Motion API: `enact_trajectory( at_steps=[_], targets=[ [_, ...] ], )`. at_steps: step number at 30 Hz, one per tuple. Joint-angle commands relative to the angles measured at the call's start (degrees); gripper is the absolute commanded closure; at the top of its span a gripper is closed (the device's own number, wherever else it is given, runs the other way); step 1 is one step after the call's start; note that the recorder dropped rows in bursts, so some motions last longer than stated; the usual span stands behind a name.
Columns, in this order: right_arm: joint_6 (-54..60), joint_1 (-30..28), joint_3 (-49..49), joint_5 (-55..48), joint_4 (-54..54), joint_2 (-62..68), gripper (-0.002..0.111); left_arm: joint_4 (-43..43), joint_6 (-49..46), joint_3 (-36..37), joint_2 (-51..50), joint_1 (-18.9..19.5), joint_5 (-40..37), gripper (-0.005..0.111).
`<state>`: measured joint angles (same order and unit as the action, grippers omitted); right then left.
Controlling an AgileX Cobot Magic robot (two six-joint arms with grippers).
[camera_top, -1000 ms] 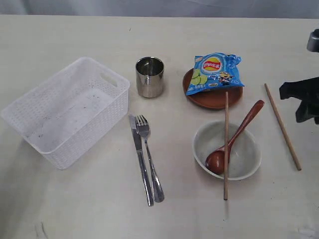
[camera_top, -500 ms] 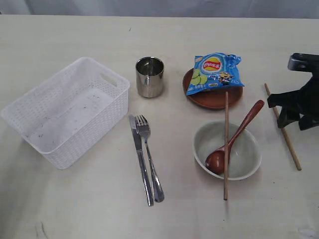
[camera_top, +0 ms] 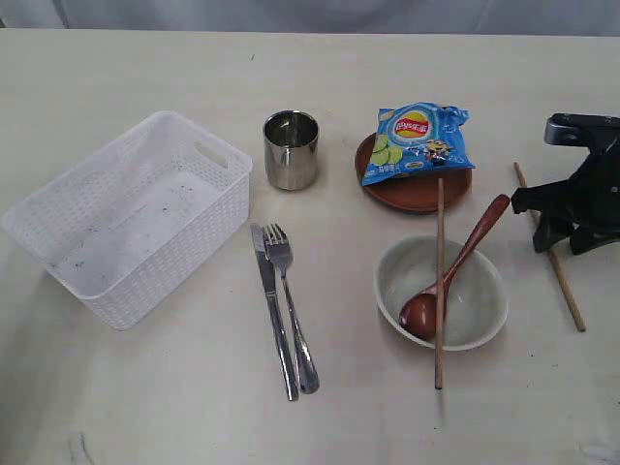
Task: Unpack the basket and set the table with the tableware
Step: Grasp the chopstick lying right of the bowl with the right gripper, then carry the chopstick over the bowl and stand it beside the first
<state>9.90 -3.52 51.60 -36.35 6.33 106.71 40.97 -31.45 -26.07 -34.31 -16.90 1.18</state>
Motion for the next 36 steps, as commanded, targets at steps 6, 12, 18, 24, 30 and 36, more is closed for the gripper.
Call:
enact_trajectory(
  at_steps=[6,12,18,24,30,36],
  targets=[
    [0.24,1.32,-0.36,-1.67,-2.52,1.09,0.109,-0.04,-0.19,0.3,0.33,-0.38,-0.17,0.107],
    [-2.2,1.32,0.64,-4.98,-0.93,-5.03,0.109,-0.04,-0.19,0.3,0.33,-0.38,-0.17,0.107],
    [-4.4,1.32,0.69,-10.66,0.82,-14.15,0.109,-0.04,-0.19,0.3,0.33,-0.38,-0.17,0.107],
    [-2.43,1.32,-0.75,-18.03,8.38,-22.44,0.109,-0.04,1.13,0.3,0.33,-0.38,-0.17,0.107],
    [1.29,1.94,-7.43,-21.04,18.4,-29.58,0.109,-0.04,1.94,0.3,0.33,-0.38,-0.26,0.107],
    [0.13,9.53,-14.66,-18.58,23.46,-32.65,0.109,-0.04,2.93,0.3,0.33,-0.38,-1.18,0.107]
  ],
)
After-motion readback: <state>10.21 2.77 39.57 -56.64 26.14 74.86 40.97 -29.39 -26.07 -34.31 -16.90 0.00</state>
